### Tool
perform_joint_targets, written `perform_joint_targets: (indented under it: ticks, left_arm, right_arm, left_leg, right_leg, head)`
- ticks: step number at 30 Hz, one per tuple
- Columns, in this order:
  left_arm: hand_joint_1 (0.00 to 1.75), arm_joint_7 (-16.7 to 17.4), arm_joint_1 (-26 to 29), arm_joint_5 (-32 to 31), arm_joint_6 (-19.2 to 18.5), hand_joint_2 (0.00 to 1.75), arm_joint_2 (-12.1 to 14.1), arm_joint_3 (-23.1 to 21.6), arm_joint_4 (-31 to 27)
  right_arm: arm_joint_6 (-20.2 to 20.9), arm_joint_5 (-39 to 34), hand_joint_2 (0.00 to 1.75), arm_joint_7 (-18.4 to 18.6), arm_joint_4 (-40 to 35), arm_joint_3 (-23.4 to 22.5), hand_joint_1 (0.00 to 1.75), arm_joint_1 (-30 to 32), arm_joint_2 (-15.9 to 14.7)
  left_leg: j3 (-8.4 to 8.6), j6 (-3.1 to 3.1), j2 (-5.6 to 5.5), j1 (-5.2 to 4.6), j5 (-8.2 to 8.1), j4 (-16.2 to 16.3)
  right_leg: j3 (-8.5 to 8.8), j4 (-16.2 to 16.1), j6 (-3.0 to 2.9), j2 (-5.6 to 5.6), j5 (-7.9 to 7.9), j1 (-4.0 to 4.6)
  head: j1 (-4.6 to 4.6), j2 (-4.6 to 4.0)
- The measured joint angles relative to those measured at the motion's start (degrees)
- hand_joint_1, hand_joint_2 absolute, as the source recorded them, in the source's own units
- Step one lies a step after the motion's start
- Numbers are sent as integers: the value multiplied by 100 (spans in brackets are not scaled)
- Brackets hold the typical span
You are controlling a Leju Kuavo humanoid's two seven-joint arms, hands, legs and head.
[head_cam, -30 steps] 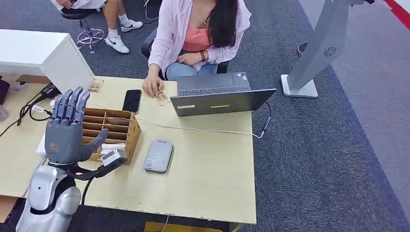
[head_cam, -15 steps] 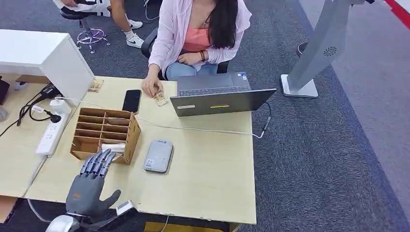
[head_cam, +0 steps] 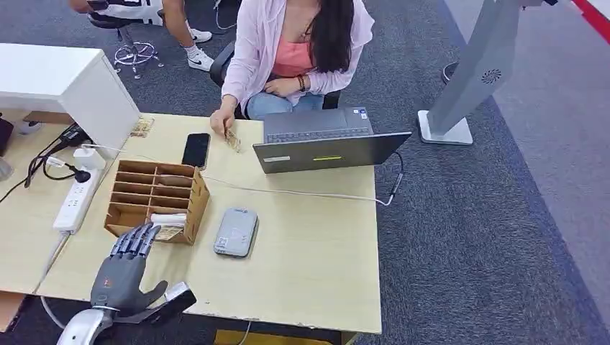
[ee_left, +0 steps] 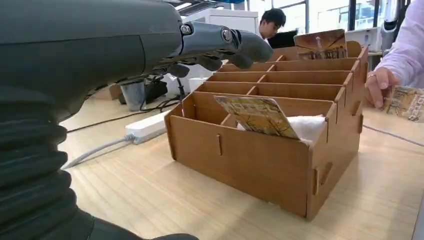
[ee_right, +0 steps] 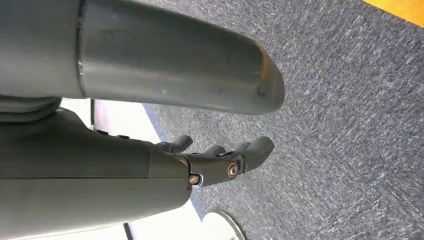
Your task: Pass the card to the sensor for recognition and then transmit it.
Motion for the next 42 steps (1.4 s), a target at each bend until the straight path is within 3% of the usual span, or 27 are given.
perform_joint_targets:
  ticks: [26, 36, 42]
  left_arm:
    - [0, 11, -93, 0, -26, 175, -26, 7, 171]
    - [0, 135, -847, -83, 212, 175, -177, 59, 598]
    - [0, 223, -1574, -149, 236, 175, -266, 61, 1186]
  right_arm:
    - [20, 37, 0, 0, 0, 0, 0, 1, 0]
    - [166, 457, 0, -76, 0, 26, 0, -8, -2]
    - [234, 555, 0, -79, -2, 24, 0, -21, -4]
  left_leg:
    - [1, 0, 0, 0, 1, 0]
    - [1, 2, -8, 0, 6, 1]
    - [-1, 2, -12, 0, 8, 3]
  right_leg:
    - [-1, 0, 0, 0, 0, 1]
    - [2, 0, -1, -5, 5, 1]
    - [3, 1, 2, -12, 8, 1]
  head:
    - [2, 0]
    - [0, 0]
    - [2, 0]
